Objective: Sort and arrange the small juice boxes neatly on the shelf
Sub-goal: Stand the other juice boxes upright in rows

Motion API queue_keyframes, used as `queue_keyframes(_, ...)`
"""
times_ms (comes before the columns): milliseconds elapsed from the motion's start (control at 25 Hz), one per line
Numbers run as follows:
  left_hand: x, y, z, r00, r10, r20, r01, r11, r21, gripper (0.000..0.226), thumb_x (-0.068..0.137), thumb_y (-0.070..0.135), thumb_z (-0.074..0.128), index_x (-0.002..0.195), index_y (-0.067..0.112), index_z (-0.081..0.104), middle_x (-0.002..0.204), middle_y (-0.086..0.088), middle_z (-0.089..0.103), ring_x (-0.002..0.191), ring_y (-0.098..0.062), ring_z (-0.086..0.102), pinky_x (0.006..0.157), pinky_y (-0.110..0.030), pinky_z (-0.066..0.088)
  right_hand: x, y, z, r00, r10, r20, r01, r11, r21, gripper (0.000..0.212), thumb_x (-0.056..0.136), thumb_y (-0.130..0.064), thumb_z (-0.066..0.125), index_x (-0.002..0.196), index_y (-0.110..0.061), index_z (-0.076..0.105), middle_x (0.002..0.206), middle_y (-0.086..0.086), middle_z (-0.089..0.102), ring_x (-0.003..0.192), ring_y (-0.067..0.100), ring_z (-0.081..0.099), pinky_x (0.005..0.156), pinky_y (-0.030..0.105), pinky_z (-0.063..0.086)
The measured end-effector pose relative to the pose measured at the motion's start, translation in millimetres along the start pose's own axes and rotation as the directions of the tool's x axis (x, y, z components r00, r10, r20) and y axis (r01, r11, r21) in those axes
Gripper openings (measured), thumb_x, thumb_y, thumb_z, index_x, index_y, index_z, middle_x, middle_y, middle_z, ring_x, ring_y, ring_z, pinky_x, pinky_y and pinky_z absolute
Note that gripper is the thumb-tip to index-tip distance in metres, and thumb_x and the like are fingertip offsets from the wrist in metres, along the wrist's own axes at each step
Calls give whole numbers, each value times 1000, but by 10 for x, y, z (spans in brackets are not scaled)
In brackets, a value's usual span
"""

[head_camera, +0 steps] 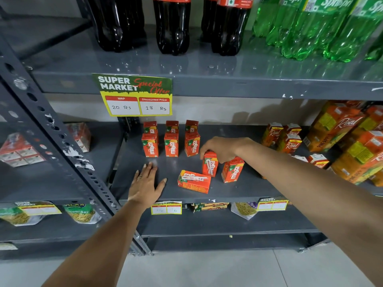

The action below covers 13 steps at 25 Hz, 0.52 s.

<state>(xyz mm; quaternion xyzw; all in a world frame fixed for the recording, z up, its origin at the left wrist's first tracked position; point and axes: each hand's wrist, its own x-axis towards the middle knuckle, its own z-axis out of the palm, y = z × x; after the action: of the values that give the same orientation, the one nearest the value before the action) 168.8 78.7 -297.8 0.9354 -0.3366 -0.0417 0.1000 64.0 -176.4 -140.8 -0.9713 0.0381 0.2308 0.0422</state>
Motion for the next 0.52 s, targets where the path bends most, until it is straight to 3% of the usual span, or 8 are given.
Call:
queue_keyframes(120,-4,-3,-2,1000,-1,-3,1,1000,-12,72,95,58,25,152,16,9,161,-1,4,147,-16,-2,119,-36,-3,56,23,50,999,-35,-41,34,999,-30,53,82,-2,71,122,-34,59,133,-1,52,122,23,52,94,44,52)
queue_keyframes(320,-25,-2,-13,1000,-4,-18,3,1000,-24,72,95,58,26,152,17,11,161,-1,5,147,-16,-1,119,-35,-4,73,17,-11,998,-15,-59,14,1000,-23,63,79,-26,78,135,-26,51,129,0,52,115,20,54,94,38,50)
queue_keyframes(520,-25,-4,-14,1000,-6,-11,6,1000,-20,72,94,59,26,152,17,11,161,-1,5,147,-16,-1,119,-36,-4,79,-67,-42,996,59,-65,-61,998,-20,40,81,-34,76,110,-13,59,105,5,64,89,20,64,79,37,57)
